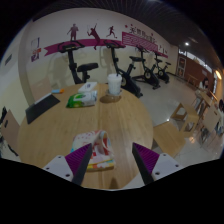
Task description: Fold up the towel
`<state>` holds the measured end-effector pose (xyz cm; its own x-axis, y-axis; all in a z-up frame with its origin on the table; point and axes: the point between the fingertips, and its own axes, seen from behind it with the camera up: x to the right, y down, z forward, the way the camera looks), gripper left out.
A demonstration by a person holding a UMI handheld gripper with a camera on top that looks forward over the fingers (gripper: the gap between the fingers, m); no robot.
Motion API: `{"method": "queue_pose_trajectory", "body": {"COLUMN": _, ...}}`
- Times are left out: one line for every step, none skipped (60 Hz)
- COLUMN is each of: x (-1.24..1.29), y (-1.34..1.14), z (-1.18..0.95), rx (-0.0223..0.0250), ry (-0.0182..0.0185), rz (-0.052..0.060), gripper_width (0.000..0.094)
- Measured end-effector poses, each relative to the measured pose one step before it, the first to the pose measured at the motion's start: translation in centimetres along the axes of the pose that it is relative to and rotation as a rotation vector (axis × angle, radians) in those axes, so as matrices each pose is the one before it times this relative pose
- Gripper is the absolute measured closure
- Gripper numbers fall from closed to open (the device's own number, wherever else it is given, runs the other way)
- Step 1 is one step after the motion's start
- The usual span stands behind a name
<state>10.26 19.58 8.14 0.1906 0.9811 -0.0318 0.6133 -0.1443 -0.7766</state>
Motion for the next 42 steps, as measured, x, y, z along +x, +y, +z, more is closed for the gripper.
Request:
{"method": "queue_pose_trajectory", "body": {"x": -0.030, "y": -0.418, "z": -1.166, "rx": 0.00224, "ry": -0.00462, "rz": -0.0025, "gripper_width": 0.0084}}
{"method": "queue_pose_trajectory", "body": {"x": -0.169, "y": -0.349, "z": -0.752, "rx": 0.00141, "ry": -0.00826, "rz": -0.0015, "gripper_width": 0.0081}}
{"method": "queue_pose_trajectory", "body": {"x": -0.045, "y": -0.317, "z": -1.203, "rx": -0.00150, "ry": -0.00488, "rz": -0.0031, "gripper_width": 0.0089}}
{"method": "queue_pose_trajectory", "body": {"x": -0.121, "y": -0.342, "z": -1.805, "rx": -0.00594, "ry": -0.00235, "rz": -0.0031, "gripper_width": 0.0086}}
{"method": "queue_pose_trajectory", "body": {"x": -0.098, "y": -0.185, "z": -1.218, "rx": -0.00555, "ry": -0.00117, "rz": -0.0014, "gripper_width": 0.0086}}
{"method": "queue_pose_trajectory", "body": {"x": -0.073, "y": -0.190, "z": -1.044, "rx": -0.00449, "ry": 0.00060, "rz": 0.0001, "gripper_width": 0.0084}}
{"method": "queue_pose_trajectory", "body": {"x": -0.038, "y": -0.124, "z": -1.107, "rx": -0.00376, "ry": 0.00147, "rz": -0.0001, "gripper_width": 0.0082}}
{"method": "queue_pose_trajectory", "body": {"x": -0.051, "y": -0.050, "z": -1.077, "rx": -0.00268, "ry": 0.00130, "rz": -0.0011, "gripper_width": 0.0087}}
{"method": "queue_pose_trajectory", "body": {"x": -0.097, "y": -0.035, "z": -1.057, "rx": -0.00151, "ry": 0.00040, "rz": -0.0034, "gripper_width": 0.0085}}
{"method": "queue_pose_trajectory", "body": {"x": -0.126, "y": -0.046, "z": -0.965, "rx": 0.00031, "ry": -0.00078, "rz": -0.0059, "gripper_width": 0.0084}}
{"method": "queue_pose_trajectory", "body": {"x": -0.130, "y": -0.031, "z": -0.852, "rx": 0.00106, "ry": -0.00103, "rz": -0.0079, "gripper_width": 0.0082}}
{"method": "queue_pose_trajectory", "body": {"x": -0.043, "y": 0.207, "z": 0.203, "rx": 0.00291, "ry": -0.00221, "rz": -0.0080, "gripper_width": 0.0085}}
{"method": "queue_pose_trajectory", "body": {"x": -0.307, "y": -0.063, "z": -1.301, "rx": -0.00179, "ry": 0.00055, "rz": -0.0095, "gripper_width": 0.0084}}
{"method": "queue_pose_trajectory", "body": {"x": -0.176, "y": 0.021, "z": -0.620, "rx": 0.00085, "ry": -0.00111, "rz": -0.0074, "gripper_width": 0.0086}}
{"method": "queue_pose_trajectory", "body": {"x": -0.179, "y": 0.008, "z": -0.666, "rx": 0.00178, "ry": -0.00082, "rz": -0.0049, "gripper_width": 0.0091}}
{"method": "queue_pose_trajectory", "body": {"x": -0.176, "y": 0.006, "z": -0.585, "rx": 0.00325, "ry": -0.00106, "rz": -0.0023, "gripper_width": 0.0093}}
{"method": "queue_pose_trajectory", "body": {"x": -0.211, "y": -0.008, "z": -0.521, "rx": 0.00449, "ry": -0.00147, "rz": -0.0008, "gripper_width": 0.0088}}
{"method": "queue_pose_trajectory", "body": {"x": -0.224, "y": 0.003, "z": -0.455, "rx": 0.00443, "ry": -0.00120, "rz": 0.0005, "gripper_width": 0.0086}}
{"method": "queue_pose_trajectory", "body": {"x": -0.049, "y": 0.128, "z": -0.144, "rx": 0.00263, "ry": -0.00217, "rz": 0.0022, "gripper_width": 0.0081}}
{"method": "queue_pose_trajectory", "body": {"x": -0.186, "y": 0.086, "z": -0.342, "rx": 0.00138, "ry": 0.00005, "rz": 0.0031, "gripper_width": 0.0075}}
{"method": "queue_pose_trajectory", "body": {"x": -0.206, "y": 0.031, "z": -0.244, "rx": 0.00044, "ry": -0.00147, "rz": 0.0029, "gripper_width": 0.0079}}
{"method": "queue_pose_trajectory", "body": {"x": -0.193, "y": 0.082, "z": -0.284, "rx": 0.00114, "ry": -0.00165, "rz": 0.0022, "gripper_width": 0.0077}}
{"method": "queue_pose_trajectory", "body": {"x": -0.194, "y": 0.044, "z": -0.205, "rx": 0.00067, "ry": -0.00105, "rz": 0.0022, "gripper_width": 0.0083}}
{"method": "queue_pose_trajectory", "body": {"x": -0.141, "y": 0.067, "z": -0.209, "rx": 0.00059, "ry": -0.00028, "rz": 0.0043, "gripper_width": 0.0080}}
{"method": "queue_pose_trajectory", "body": {"x": -0.160, "y": 0.041, "z": -0.172, "rx": 0.00077, "ry": -0.00029, "rz": 0.0057, "gripper_width": 0.0078}}
{"method": "queue_pose_trajectory", "body": {"x": -0.062, "y": 0.102, "z": -0.052, "rx": 0.00105, "ry": -0.00244, "rz": 0.0043, "gripper_width": 0.0076}}
{"method": "queue_pose_trajectory", "body": {"x": -0.173, "y": 0.069, "z": -0.110, "rx": -0.00017, "ry": -0.00132, "rz": 0.0030, "gripper_width": 0.0077}}
{"method": "queue_pose_trajectory", "body": {"x": -0.137, "y": 0.003, "z": -0.106, "rx": 0.00100, "ry": -0.00041, "rz": 0.0030, "gripper_width": 0.0082}}
{"method": "queue_pose_trajectory", "body": {"x": -0.144, "y": -0.011, "z": -0.058, "rx": 0.00067, "ry": 0.00016, "rz": 0.0030, "gripper_width": 0.0078}}
{"method": "queue_pose_trajectory", "body": {"x": -0.134, "y": 0.027, "z": 0.070, "rx": 0.00035, "ry": 0.00061, "rz": 0.0029, "gripper_width": 0.0078}}
{"method": "queue_pose_trajectory", "body": {"x": -0.138, "y": 0.049, "z": -0.042, "rx": 0.00025, "ry": -0.00053, "rz": 0.0008, "gripper_width": 0.0079}}
{"method": "queue_pose_trajectory", "body": {"x": -0.176, "y": 0.020, "z": -0.059, "rx": 0.00051, "ry": -0.00161, "rz": -0.0001, "gripper_width": 0.0079}}
{"method": "queue_pose_trajectory", "body": {"x": -0.168, "y": 0.023, "z": -0.050, "rx": 0.00054, "ry": -0.00276, "rz": 0.0013, "gripper_width": 0.0080}}
{"method": "queue_pose_trajectory", "body": {"x": -0.172, "y": 0.031, "z": -0.061, "rx": -0.00131, "ry": -0.00393, "rz": 0.0041, "gripper_width": 0.0079}}
{"method": "queue_pose_trajectory", "body": {"x": -0.183, "y": 0.052, "z": -0.030, "rx": -0.00280, "ry": -0.00403, "rz": 0.0053, "gripper_width": 0.0077}}
{"method": "queue_pose_trajectory", "body": {"x": -0.188, "y": 0.137, "z": -0.242, "rx": -0.00250, "ry": -0.00435, "rz": 0.0049, "gripper_width": 0.0082}}
{"method": "queue_pose_trajectory", "body": {"x": -0.108, "y": 0.048, "z": -0.008, "rx": -0.00182, "ry": -0.00260, "rz": 0.0010, "gripper_width": 0.0084}}
{"method": "queue_pose_trajectory", "body": {"x": -0.087, "y": 0.086, "z": 0.109, "rx": 0.00025, "ry": -0.00027, "rz": -0.0027, "gripper_width": 0.0080}}
{"method": "queue_pose_trajectory", "body": {"x": -0.052, "y": -0.005, "z": 0.017, "rx": 0.00066, "ry": 0.00007, "rz": -0.0051, "gripper_width": 0.0079}}
{"method": "queue_pose_trajectory", "body": {"x": -0.031, "y": 0.009, "z": 0.023, "rx": 0.00182, "ry": 0.00259, "rz": -0.0075, "gripper_width": 0.0078}}
{"method": "queue_pose_trajectory", "body": {"x": 0.045, "y": 0.005, "z": -0.003, "rx": 0.00168, "ry": 0.00559, "rz": -0.0107, "gripper_width": 0.0078}}
{"method": "queue_pose_trajectory", "body": {"x": 0.101, "y": 0.033, "z": 0.036, "rx": 0.00079, "ry": 0.00713, "rz": -0.0125, "gripper_width": 0.0080}}
